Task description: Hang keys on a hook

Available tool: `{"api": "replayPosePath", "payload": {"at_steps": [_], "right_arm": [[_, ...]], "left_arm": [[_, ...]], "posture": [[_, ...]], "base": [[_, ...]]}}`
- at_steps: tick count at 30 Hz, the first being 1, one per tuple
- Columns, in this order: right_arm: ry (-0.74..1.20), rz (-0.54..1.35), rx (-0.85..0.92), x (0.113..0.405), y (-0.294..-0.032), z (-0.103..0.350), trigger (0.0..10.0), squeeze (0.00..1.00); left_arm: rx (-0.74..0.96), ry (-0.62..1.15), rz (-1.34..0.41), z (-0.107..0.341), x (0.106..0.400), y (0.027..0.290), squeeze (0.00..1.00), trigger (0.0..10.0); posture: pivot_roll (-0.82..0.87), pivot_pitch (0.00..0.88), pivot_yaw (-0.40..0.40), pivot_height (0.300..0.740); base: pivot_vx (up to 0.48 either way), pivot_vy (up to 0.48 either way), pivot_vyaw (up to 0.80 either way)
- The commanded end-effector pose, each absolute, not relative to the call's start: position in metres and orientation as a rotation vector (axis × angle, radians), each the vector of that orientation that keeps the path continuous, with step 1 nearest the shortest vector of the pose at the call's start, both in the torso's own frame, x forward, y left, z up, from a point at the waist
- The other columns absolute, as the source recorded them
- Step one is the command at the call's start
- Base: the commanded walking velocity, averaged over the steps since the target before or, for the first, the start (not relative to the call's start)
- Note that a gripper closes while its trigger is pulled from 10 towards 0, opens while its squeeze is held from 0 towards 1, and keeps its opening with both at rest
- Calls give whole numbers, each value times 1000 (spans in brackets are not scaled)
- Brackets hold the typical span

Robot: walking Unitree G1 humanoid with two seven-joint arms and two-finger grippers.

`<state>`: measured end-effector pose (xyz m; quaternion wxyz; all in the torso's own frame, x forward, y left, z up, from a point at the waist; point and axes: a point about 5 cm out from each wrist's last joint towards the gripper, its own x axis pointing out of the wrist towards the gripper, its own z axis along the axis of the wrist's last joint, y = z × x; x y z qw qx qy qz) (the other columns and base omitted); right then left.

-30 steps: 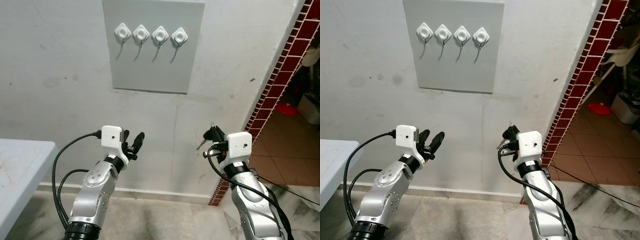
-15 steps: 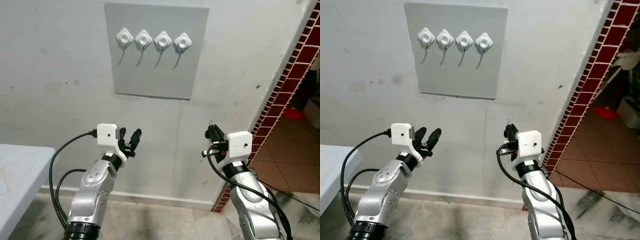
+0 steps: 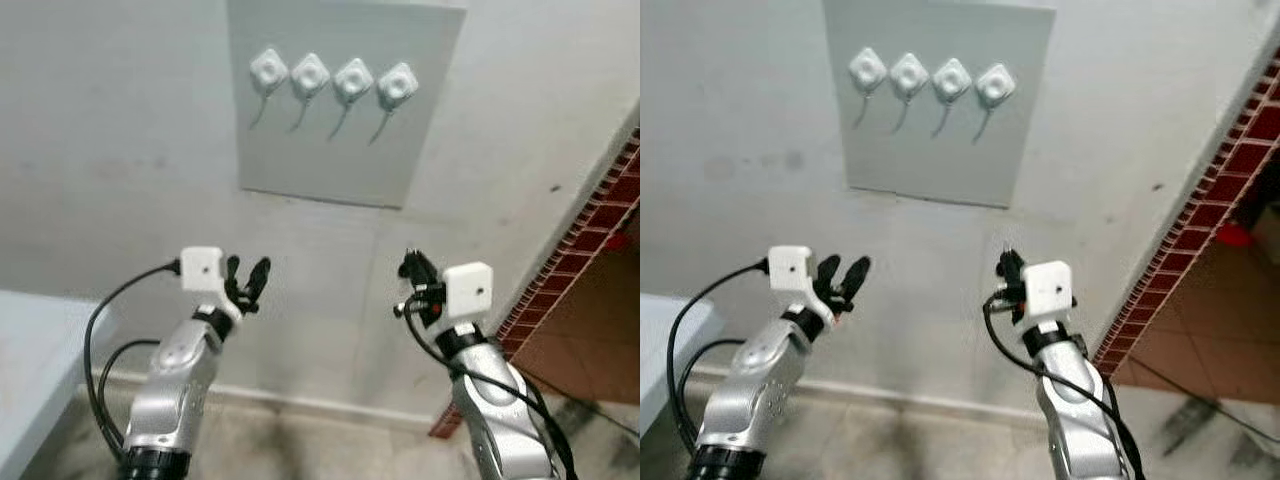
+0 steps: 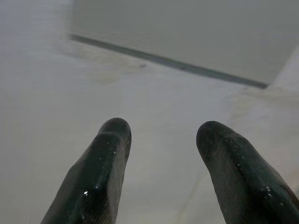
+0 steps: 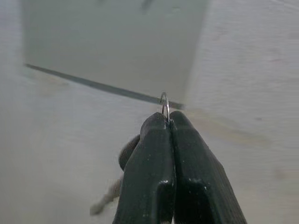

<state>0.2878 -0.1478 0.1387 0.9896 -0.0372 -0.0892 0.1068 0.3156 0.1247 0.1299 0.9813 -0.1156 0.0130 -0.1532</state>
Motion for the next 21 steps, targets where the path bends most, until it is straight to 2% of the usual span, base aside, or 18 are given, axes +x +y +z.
{"api": "replayPosePath", "payload": {"at_steps": [1, 11, 21], "right_arm": [[-201, 215, -67, 289, -146, 145, 10000, 0], [-199, 219, -69, 288, -146, 145, 10000, 0], [-187, 224, -74, 287, -146, 143, 10000, 0]], "left_arm": [[-220, 21, -301, 133, 316, 128, 0, 10000], [-224, 27, -301, 132, 315, 126, 0, 10000], [-210, 35, -283, 133, 317, 122, 0, 10000]], "posture": [[19, 0, -43, 740], [19, 0, -44, 740], [16, 0, -45, 740]], "base": [[330, 0, 0], [326, 0, 0], [0, 0, 0]]}}
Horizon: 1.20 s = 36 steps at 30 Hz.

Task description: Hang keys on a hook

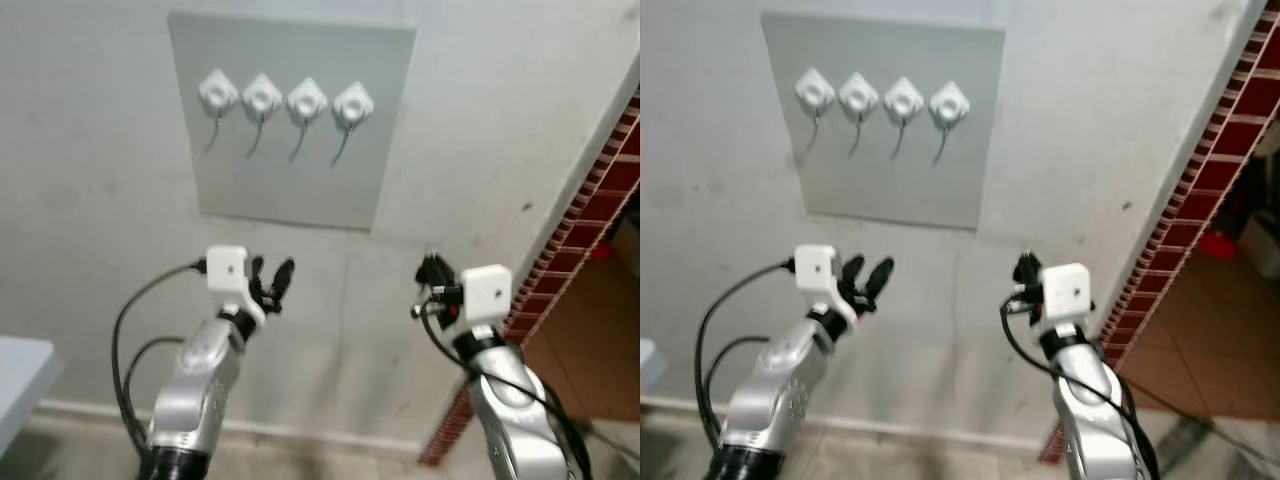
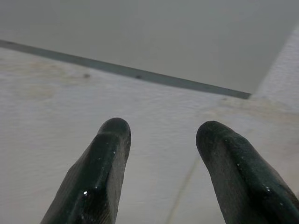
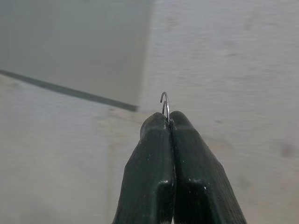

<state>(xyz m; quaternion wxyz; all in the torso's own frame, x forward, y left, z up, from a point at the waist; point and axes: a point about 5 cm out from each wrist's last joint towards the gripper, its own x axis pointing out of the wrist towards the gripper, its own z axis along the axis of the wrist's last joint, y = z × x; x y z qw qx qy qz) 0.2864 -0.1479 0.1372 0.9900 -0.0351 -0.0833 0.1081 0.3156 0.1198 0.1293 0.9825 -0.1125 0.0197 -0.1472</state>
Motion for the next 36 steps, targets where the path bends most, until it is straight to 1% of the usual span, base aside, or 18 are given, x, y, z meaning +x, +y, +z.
{"api": "replayPosePath", "payload": {"at_steps": [1, 6, 9, 11, 19, 22, 30, 36], "right_arm": [[-186, 224, -74, 287, -146, 143, 10000, 0], [-185, 231, -91, 287, -147, 144, 10000, 0], [-190, 229, -94, 291, -150, 147, 10000, 0], [-191, 230, -95, 292, -150, 148, 10000, 0], [-245, 269, -123, 312, -146, 165, 10000, 0], [-264, 290, -119, 321, -141, 172, 10000, 0], [-306, 366, -81, 341, -125, 190, 10000, 0], [-332, 415, -66, 352, -118, 202, 10000, 0]], "left_arm": [[-208, 33, -285, 134, 318, 122, 0, 10000], [-207, 17, -295, 142, 321, 121, 0, 10000], [-156, -11, -351, 151, 323, 119, 0, 10000], [-154, -15, -353, 153, 324, 119, 0, 10000], [-114, -42, -418, 164, 332, 115, 0, 10000], [-84, -58, -453, 169, 333, 110, 0, 10000], [-87, -89, -484, 180, 337, 99, 0, 10000], [-87, -102, -507, 185, 338, 92, 0, 10000]], "posture": [[16, 0, -45, 740], [13, 0, -46, 740], [13, 0, -44, 740], [13, 0, -44, 740], [12, 0, -41, 740], [16, 0, -41, 740], [19, 0, -43, 740], [21, 0, -46, 740]], "base": [[0, 0, 0], [0, 0, 0], [0, 0, 0], [0, 0, 0], [0, 0, 0], [0, 0, 0], [0, 0, 0], [0, 0, 0]]}}
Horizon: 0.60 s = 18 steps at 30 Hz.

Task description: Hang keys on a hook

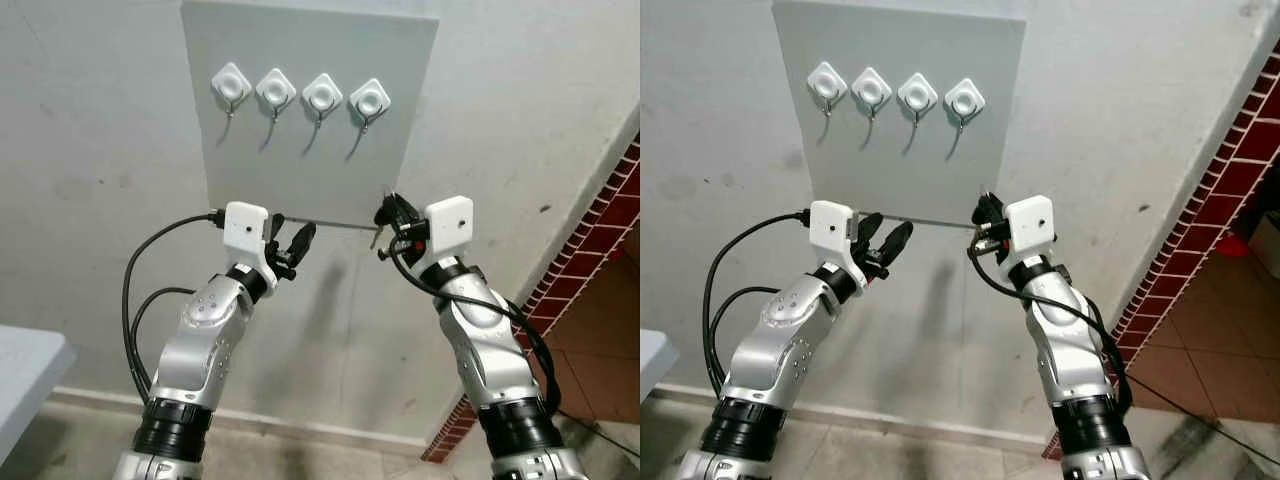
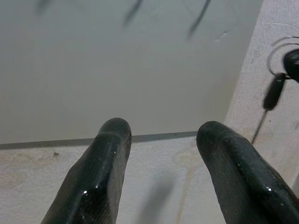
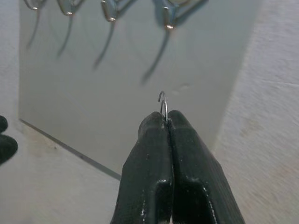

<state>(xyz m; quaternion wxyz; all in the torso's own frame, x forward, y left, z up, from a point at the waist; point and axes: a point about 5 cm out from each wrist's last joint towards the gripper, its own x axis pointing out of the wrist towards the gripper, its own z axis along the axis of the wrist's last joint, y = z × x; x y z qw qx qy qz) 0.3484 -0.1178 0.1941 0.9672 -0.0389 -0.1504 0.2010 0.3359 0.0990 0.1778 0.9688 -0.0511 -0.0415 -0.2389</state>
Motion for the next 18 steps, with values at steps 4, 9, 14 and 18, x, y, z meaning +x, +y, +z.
{"api": "replayPosePath", "payload": {"at_steps": [4, 9, 14, 18], "right_arm": [[-359, 450, -49, 356, -112, 212, 10000, 0], [-396, 489, -43, 359, -106, 223, 10000, 0], [-424, 500, 1, 362, -103, 231, 10000, 0], [-444, 513, 55, 366, -101, 240, 10000, 0]], "left_arm": [[-87, -107, -520, 187, 338, 89, 0, 10000], [-92, -110, -535, 188, 337, 87, 0, 10000], [-87, -113, -540, 188, 337, 85, 0, 10000], [-85, -118, -543, 190, 337, 85, 0, 10000]], "posture": [[22, 0, -47, 740], [22, 0, -45, 740], [22, 0, -45, 740], [24, 0, -43, 740]], "base": [[0, 0, 0], [0, 0, 0], [0, 0, 0], [0, 0, 0]]}}
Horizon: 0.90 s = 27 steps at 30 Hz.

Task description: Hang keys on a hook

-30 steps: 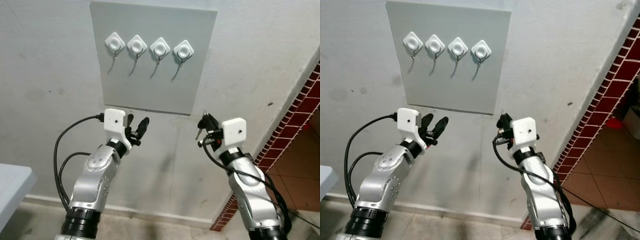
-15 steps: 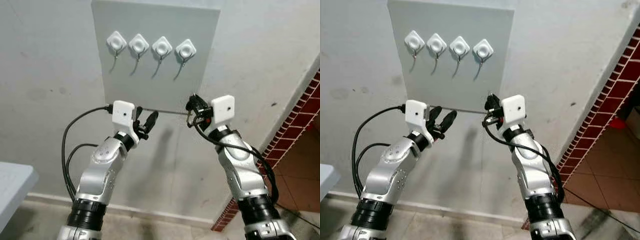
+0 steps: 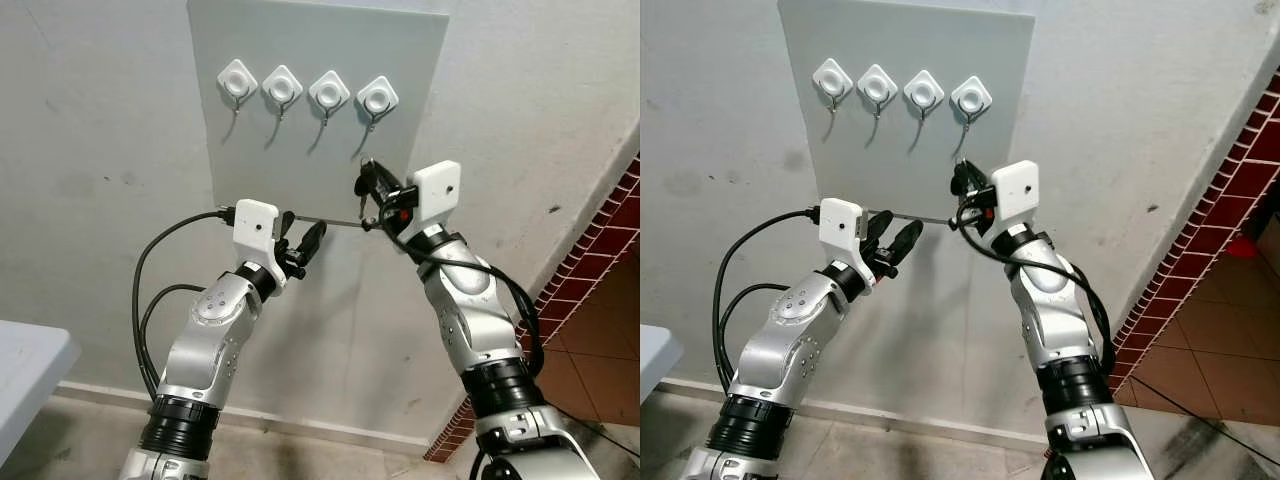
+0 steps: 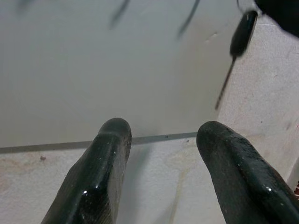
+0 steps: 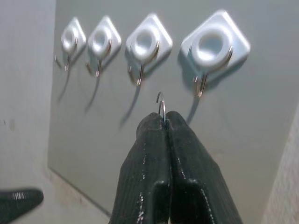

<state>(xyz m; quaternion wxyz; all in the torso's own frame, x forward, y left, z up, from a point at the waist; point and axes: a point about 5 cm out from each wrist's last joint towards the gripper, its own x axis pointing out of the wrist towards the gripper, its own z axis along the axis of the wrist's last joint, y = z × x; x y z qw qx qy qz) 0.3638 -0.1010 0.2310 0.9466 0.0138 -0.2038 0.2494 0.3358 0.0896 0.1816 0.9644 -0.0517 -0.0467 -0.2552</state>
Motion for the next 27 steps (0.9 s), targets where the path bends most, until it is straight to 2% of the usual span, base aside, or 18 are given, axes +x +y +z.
{"api": "replayPosePath", "payload": {"at_steps": [1, 27], "right_arm": [[-444, 513, 55, 366, -101, 240, 10000, 0], [-431, 542, 322, 387, -103, 261, 10000, 0]], "left_arm": [[-85, -118, -543, 190, 337, 85, 0, 10000], [-98, -115, -538, 189, 336, 84, 0, 10000]], "posture": [[24, 0, -43, 740], [33, 0, -53, 740]], "base": [[0, 0, 0], [0, 0, 0]]}}
